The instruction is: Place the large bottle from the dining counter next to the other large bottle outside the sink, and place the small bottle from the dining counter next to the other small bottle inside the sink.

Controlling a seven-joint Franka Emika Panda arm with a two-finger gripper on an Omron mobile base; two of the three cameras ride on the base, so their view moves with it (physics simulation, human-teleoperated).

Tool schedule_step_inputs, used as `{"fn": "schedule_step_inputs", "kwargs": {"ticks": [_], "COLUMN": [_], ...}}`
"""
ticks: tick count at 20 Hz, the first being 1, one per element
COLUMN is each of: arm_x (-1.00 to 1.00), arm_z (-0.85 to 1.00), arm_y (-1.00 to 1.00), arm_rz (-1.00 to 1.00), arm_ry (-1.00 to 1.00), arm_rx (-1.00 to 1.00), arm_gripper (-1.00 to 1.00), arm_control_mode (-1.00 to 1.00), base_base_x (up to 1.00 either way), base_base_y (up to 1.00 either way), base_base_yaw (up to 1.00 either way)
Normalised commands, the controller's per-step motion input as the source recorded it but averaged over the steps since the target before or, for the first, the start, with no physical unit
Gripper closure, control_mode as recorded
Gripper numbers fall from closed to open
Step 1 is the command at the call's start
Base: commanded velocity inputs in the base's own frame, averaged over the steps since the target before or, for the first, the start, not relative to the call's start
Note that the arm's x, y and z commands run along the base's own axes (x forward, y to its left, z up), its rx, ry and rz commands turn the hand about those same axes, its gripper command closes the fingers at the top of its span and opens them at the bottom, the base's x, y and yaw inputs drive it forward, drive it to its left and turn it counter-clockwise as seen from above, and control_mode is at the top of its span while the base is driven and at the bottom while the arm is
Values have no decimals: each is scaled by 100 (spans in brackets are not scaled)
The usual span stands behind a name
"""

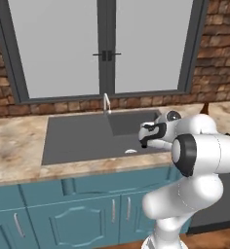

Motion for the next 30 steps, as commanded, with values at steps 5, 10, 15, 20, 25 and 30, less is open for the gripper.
{"fn": "schedule_step_inputs", "kwargs": {"ticks": [5, 10, 15, 20, 25, 30], "arm_x": [0, 0, 0, 0, 0, 0], "arm_z": [0, 0, 0, 0, 0, 0], "arm_y": [0, 0, 0, 0, 0, 0], "arm_rz": [0, 0, 0, 0, 0, 0], "arm_ry": [0, 0, 0, 0, 0, 0], "arm_rx": [0, 0, 0, 0, 0, 0], "arm_gripper": [100, 100, 100, 100, 100, 100], "arm_control_mode": [100, 100, 100, 100, 100, 100], "base_base_x": [45, 44, 42, 27, 2, 0], "base_base_y": [-10, -9, -7, 0, 0, 0], "base_base_yaw": [-5, -5, -5, -2, 0, 0]}}
